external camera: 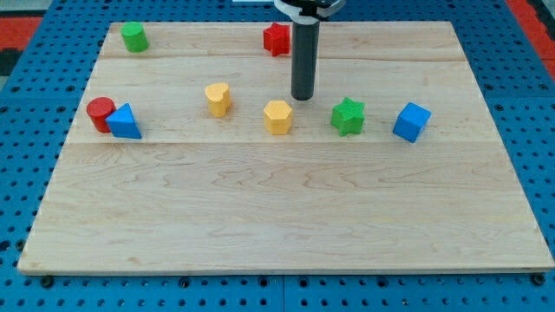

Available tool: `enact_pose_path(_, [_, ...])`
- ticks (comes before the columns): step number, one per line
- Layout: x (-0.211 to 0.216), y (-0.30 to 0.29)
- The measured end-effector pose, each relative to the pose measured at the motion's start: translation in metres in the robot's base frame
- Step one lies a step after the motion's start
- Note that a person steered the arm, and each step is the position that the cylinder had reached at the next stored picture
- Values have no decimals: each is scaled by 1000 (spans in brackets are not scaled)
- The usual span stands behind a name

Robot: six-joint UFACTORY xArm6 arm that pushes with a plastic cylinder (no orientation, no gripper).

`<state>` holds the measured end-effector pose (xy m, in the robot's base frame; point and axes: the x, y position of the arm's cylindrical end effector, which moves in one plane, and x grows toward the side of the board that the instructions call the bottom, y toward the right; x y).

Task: Move the yellow heart slightly left

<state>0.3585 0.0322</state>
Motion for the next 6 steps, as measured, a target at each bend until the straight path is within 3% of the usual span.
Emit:
enact_pose_path(3, [12, -22])
enact_pose_path(4, [14, -95])
enact_pose_path(5, [-22, -130])
enact_pose_path(6, [-46, -207])
